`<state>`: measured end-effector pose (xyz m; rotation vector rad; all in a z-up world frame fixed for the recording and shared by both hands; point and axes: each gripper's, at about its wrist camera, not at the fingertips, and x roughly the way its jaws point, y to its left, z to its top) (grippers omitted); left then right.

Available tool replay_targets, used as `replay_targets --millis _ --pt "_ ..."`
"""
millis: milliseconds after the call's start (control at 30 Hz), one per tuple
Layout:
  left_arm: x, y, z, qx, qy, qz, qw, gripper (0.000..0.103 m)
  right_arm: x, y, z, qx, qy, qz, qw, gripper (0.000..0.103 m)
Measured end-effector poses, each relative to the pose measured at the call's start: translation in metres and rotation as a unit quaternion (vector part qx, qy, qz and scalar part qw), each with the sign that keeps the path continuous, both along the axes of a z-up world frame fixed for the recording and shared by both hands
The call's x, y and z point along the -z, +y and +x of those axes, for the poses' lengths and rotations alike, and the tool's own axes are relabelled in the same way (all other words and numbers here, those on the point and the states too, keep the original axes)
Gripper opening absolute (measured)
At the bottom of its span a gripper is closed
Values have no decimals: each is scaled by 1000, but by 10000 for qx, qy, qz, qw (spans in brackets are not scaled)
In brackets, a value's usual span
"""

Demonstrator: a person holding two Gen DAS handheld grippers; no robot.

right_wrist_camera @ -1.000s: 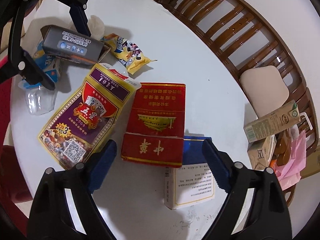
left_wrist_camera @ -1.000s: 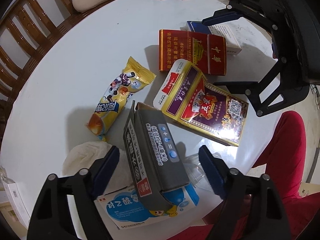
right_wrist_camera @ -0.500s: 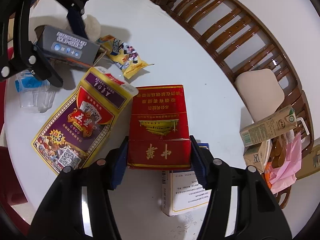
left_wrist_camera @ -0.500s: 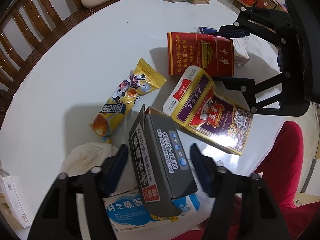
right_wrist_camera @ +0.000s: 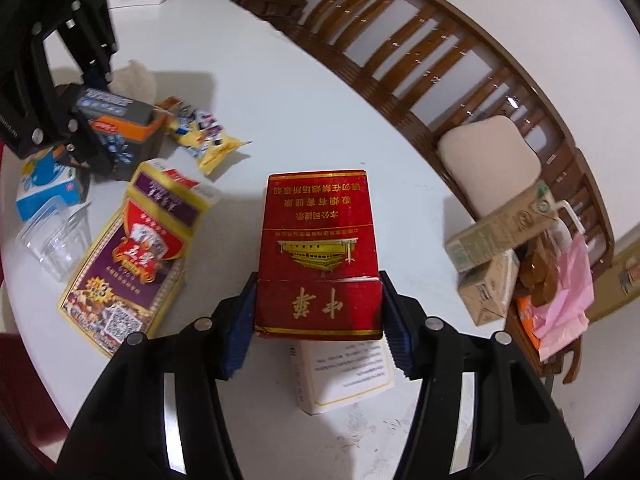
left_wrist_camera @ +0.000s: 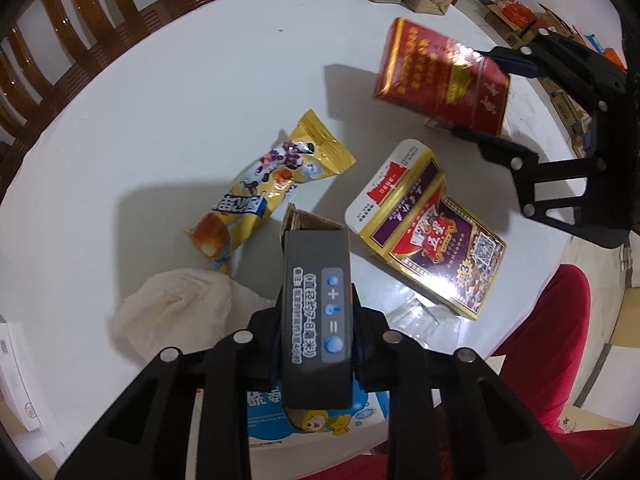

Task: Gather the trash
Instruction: 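Carry the grey box and red pack with both tools over the white bag bin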

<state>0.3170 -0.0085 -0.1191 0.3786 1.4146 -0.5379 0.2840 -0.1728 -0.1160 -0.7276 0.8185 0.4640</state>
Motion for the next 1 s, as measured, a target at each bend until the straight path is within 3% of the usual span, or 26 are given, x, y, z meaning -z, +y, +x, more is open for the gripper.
replay_targets --millis 133,467,800,1000 --pt "-4 5 1 -140 -141 -199 9996 26 -7 -6 -1 272 -170 -37 9995 55" --pt "-24 14 -5 -413 -672 -233 9966 26 -43 -11 -23 948 -538 218 9938 55" --pt "-85 18 -58 -536 -1368 -533 9877 26 -117 -8 -81 1260 -945 838 9840 55" --pt "-118 19 -100 -520 -1632 -769 9822 26 -148 2 -130 1174 -1227 948 9809 55"
